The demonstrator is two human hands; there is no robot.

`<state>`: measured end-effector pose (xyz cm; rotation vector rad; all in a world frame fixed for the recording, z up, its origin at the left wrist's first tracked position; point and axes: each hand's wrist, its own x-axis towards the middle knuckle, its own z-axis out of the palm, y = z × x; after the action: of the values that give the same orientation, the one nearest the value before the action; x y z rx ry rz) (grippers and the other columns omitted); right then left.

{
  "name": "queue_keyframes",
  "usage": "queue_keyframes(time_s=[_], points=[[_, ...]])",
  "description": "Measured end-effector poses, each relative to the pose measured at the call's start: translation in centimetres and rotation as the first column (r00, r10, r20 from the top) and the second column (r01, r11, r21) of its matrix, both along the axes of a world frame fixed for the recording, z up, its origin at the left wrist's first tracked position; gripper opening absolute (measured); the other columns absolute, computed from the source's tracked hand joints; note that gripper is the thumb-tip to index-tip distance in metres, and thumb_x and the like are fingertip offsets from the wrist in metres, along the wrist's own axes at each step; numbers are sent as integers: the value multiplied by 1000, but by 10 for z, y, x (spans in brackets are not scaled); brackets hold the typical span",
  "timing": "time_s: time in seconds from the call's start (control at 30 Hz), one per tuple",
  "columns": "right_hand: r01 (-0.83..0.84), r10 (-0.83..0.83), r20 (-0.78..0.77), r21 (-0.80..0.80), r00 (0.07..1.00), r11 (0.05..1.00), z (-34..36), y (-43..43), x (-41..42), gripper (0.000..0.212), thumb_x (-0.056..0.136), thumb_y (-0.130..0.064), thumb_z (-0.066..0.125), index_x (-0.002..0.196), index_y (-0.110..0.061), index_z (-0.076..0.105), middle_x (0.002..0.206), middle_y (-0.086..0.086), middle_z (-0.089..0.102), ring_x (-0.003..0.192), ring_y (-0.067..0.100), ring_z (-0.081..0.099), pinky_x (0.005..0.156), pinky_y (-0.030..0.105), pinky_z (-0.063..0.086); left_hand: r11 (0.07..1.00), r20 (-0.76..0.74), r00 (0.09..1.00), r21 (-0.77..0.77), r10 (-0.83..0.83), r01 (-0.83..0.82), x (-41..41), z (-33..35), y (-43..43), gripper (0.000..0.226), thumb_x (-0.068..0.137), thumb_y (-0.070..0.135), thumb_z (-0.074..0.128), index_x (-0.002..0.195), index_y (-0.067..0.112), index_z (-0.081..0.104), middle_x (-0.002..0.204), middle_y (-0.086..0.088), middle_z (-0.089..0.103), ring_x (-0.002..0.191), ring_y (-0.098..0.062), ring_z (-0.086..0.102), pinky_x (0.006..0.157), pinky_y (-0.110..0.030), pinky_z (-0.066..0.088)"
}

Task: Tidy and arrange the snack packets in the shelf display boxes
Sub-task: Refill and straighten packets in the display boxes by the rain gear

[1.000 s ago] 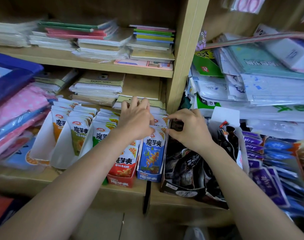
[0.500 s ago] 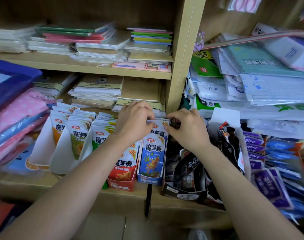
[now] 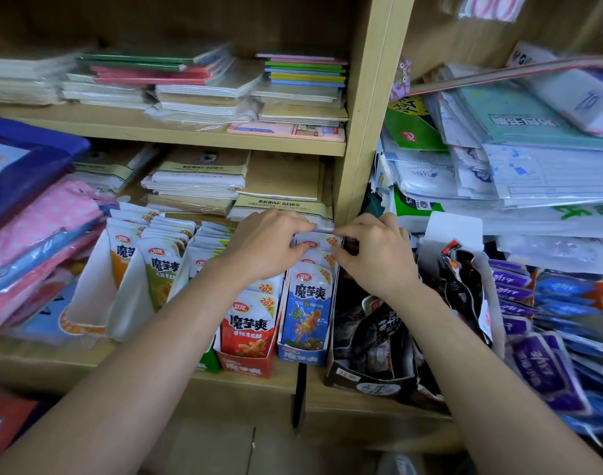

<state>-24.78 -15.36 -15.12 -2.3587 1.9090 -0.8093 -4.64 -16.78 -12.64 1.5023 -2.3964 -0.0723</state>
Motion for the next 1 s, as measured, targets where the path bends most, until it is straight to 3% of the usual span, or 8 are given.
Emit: queue_keyframes(time_s=[0.17,0.27,0.4,0.57,0.63,0.77,0.87,1.0], points=[[-28,31,-67,47,997,999,3,3,-2,40,91,-46,62,129,-33,66,122,-8,62,114,29,43,91,44,37,998,23,999,47,-40,39,6,-2,-1,37,101,33,56,138,36,60,147,14,54,134,-19,47,104,-41,44],[-73,75,-48,33,996,997,4,9,-5,53,88,-43,68,138,-30,58,133,-6,59,122,28,42,94,45,34,996,-119,991,-81,-56,47,10,1,8,36,98,26,59,134,28,65,135,8,65,124,-21,55,103,-45,45],[-183,154,-212,-128,965,975,7,26,-2,63,81,-57,60,137,-26,59,149,-2,49,137,27,40,100,50,31,972,-171,983,-233,-67,26,23,5,46,28,95,28,57,117,26,75,118,10,71,115,-17,56,97,-44,46],[-237,242,-478,72,844,969,-6,37,19,83,86,-72,31,151,-22,42,164,4,28,150,34,23,114,62,19,946,-9,991,-298,-134,125,32,-19,111,28,94,35,55,109,26,77,127,6,68,129,-22,51,103,-46,41],[-209,250,-526,137,813,968,-6,35,21,76,88,-72,37,148,-26,45,166,2,19,150,34,18,115,62,13,936,59,987,-313,-152,162,30,-26,129,26,93,38,58,109,27,77,133,5,65,132,-25,49,106,-45,36],[-293,303,-370,86,878,952,1,34,21,57,90,-54,61,141,-31,51,154,-5,40,136,29,36,106,57,27,922,174,970,-319,-172,221,25,-44,159,23,91,36,63,107,26,76,133,4,64,134,-30,48,111,-48,31],[-260,254,-219,4,942,966,3,28,18,61,89,-36,67,146,-24,48,143,-1,54,126,29,49,102,50,34,943,279,955,-281,-99,180,22,-57,166,39,86,32,68,123,20,68,131,1,64,141,-33,41,116,-53,23],[-182,188,-340,52,921,982,-1,26,17,67,90,-44,65,148,-17,45,151,4,47,139,29,39,110,51,29,961,380,921,-212,-84,175,23,-77,161,59,80,24,76,136,18,59,122,1,67,147,-33,33,114,-57,22]])
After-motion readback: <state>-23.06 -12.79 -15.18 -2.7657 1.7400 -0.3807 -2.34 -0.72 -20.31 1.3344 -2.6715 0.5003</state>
